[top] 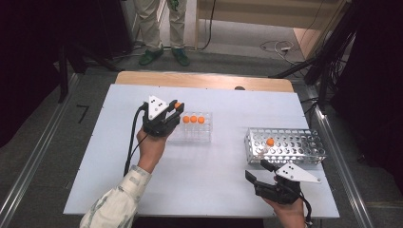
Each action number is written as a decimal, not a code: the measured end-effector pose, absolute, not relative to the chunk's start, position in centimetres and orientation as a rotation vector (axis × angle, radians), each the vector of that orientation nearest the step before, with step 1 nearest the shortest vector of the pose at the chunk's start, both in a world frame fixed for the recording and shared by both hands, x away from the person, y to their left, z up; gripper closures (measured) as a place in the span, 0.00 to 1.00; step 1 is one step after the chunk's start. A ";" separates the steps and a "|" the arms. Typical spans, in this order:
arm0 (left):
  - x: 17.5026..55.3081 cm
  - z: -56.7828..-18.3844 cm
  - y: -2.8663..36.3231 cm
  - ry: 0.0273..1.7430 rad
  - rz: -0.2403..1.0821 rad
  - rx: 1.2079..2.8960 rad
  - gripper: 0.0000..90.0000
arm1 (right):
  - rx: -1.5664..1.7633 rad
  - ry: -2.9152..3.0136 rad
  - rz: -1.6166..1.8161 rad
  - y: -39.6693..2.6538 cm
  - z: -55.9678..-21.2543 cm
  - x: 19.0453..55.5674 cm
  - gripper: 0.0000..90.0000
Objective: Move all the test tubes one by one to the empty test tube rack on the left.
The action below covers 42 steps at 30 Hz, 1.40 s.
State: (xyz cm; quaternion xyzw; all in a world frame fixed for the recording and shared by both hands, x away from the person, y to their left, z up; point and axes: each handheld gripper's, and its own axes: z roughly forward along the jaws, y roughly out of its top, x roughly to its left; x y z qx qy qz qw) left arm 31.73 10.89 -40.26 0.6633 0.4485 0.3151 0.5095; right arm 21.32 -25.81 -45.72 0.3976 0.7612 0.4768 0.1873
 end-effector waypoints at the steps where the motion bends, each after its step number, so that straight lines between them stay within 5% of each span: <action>1: 31.8 -40.4 10.9 1.081 0.757 1.598 0.78 | 1.119 2.143 1.342 -25.8 -45.7 21.3 0.30; 42: 31.6 -42.6 11.0 1.114 0.726 1.616 0.78 | 1.118 2.150 1.333 -25.6 -45.9 21.3 0.30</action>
